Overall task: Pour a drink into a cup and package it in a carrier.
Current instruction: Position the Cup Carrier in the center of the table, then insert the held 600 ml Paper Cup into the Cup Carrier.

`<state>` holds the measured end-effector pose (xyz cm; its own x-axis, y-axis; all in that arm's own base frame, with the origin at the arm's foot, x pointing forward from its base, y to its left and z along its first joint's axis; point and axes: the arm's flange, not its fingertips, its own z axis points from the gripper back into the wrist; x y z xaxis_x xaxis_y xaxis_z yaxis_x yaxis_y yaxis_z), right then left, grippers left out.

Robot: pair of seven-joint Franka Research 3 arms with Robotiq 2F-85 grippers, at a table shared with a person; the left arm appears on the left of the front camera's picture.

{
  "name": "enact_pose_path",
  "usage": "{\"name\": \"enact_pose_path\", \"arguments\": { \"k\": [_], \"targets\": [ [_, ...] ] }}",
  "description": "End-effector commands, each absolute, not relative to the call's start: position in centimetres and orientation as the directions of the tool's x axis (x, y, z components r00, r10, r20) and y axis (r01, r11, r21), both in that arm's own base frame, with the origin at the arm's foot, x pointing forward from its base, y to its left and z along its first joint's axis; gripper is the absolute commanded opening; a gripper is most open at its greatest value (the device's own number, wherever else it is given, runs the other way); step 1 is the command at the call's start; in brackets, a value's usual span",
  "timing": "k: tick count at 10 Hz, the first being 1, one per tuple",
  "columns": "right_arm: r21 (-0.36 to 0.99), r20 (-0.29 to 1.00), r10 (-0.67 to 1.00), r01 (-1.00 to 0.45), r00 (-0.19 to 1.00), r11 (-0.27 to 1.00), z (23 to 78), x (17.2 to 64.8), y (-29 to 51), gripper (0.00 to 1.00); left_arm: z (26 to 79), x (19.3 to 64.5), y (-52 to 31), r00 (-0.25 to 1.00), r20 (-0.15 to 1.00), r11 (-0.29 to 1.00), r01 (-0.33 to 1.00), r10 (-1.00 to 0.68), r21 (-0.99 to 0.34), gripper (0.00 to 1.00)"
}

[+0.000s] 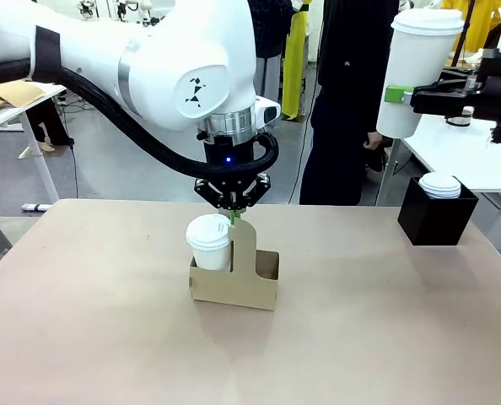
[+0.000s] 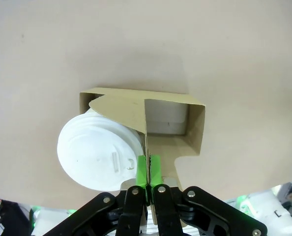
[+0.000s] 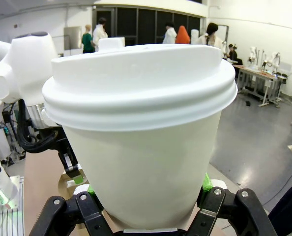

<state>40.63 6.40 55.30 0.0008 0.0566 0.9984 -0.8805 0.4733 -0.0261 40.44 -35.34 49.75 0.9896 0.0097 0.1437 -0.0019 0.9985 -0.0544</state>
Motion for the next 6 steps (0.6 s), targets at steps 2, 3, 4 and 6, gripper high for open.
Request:
{"name": "enact_pose_path", "arguments": {
  "k": [2, 3, 4, 6],
  "targets": [
    [-0.027, 0.999, 0.045, -0.882, -0.006, 0.47, 55.47, 40.62, 6.49, 0.8, 49.95, 40.73, -34.82, 0.99, 0.14, 0.998, -0.008, 0.017, -0.062, 0.02],
    [-0.027, 0.999, 0.045, -0.882, -0.006, 0.47, 55.47, 40.62, 6.49, 0.8, 49.95, 40.73, -34.82, 0.99, 0.14, 0.998, -0.008, 0.017, -0.062, 0.02],
    [-0.027, 0.999, 0.045, -0.882, -0.006, 0.47, 55.47, 40.62, 6.49, 0.8, 49.95, 40.73, -34.82, 0.99, 0.14, 0.998, -0.008, 0.017, -0.062, 0.02],
    [-0.027, 0.999, 0.045, -0.882, -0.006, 0.47, 55.47, 40.62, 6.49, 0.8, 49.87, 40.72, -35.07, 0.989, 0.144, 0.998, -0.009, 0.017, -0.057, 0.22]
  ]
}}
